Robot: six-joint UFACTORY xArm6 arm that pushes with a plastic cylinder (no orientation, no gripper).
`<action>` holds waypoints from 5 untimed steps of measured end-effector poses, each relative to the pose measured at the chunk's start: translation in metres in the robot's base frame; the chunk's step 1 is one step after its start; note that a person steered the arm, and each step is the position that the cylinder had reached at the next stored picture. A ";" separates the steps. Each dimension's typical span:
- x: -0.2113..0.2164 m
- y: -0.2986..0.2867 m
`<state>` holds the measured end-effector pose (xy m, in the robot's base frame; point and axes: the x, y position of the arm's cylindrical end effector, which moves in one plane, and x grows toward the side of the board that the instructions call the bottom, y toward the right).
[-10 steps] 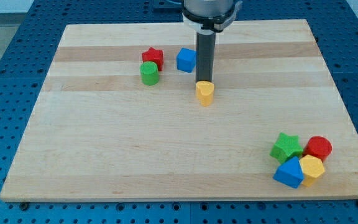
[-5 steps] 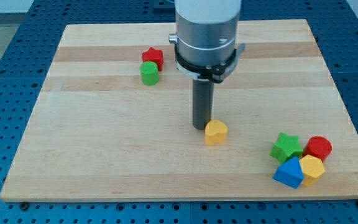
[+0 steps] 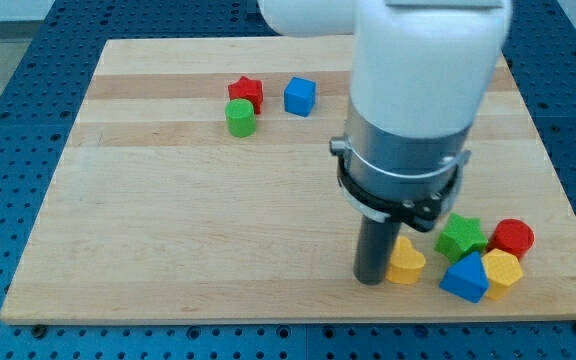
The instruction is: Push the yellow heart into the green star
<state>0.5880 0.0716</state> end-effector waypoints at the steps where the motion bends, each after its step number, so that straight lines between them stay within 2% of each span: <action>1: 0.004 0.004; 4: 0.000 0.040; 5: 0.000 0.024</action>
